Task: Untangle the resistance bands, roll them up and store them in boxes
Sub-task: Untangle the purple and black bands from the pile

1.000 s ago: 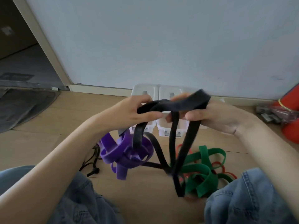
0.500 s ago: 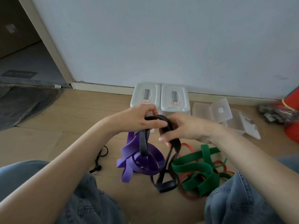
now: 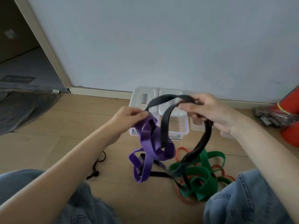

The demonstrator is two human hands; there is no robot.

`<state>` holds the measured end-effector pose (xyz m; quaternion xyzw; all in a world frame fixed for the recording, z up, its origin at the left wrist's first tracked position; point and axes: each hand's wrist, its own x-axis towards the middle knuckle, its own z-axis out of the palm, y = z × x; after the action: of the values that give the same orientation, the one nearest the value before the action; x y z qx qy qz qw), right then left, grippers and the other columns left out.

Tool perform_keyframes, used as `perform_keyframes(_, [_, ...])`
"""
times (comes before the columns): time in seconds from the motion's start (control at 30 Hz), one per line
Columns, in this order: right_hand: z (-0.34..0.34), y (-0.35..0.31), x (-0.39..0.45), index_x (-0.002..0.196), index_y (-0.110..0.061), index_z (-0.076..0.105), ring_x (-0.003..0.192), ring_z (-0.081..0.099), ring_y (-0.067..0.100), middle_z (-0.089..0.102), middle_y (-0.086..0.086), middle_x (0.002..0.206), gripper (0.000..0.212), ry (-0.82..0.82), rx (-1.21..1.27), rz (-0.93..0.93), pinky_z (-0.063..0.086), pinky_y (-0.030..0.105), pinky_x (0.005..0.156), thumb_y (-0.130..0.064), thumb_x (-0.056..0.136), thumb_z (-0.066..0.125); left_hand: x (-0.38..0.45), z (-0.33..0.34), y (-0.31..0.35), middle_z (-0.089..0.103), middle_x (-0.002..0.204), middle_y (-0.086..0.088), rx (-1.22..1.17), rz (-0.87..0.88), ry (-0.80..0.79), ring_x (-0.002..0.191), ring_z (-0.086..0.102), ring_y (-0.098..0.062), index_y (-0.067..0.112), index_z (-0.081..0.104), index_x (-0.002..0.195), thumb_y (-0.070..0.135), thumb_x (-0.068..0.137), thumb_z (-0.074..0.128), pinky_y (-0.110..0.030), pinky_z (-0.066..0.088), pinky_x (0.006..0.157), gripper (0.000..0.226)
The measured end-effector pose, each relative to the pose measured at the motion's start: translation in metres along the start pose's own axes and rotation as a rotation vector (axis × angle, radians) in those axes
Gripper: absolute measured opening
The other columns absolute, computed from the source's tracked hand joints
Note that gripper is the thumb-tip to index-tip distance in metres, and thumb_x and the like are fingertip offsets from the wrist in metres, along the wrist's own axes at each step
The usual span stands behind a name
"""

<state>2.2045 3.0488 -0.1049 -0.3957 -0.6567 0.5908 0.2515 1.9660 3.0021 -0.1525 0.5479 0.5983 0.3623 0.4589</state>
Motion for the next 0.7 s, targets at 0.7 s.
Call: perform_keyframes(0.7, [0.020, 0.021, 0.010, 0.118, -0.041, 0.051, 0.097, 0.059, 0.011, 0.063, -0.008, 0.090, 0.059, -0.353, -0.341, 0.067, 0.048, 0.015, 0.082, -0.020, 0.071, 0.079, -0.019, -0.042, 0.055, 0.029, 0.054, 0.008, -0.531, 0.145, -0.198, 0.037, 0.024, -0.001, 0.020, 0.036, 0.057, 0.019, 0.062, 0.062, -0.012, 0.021, 0.032, 0.026])
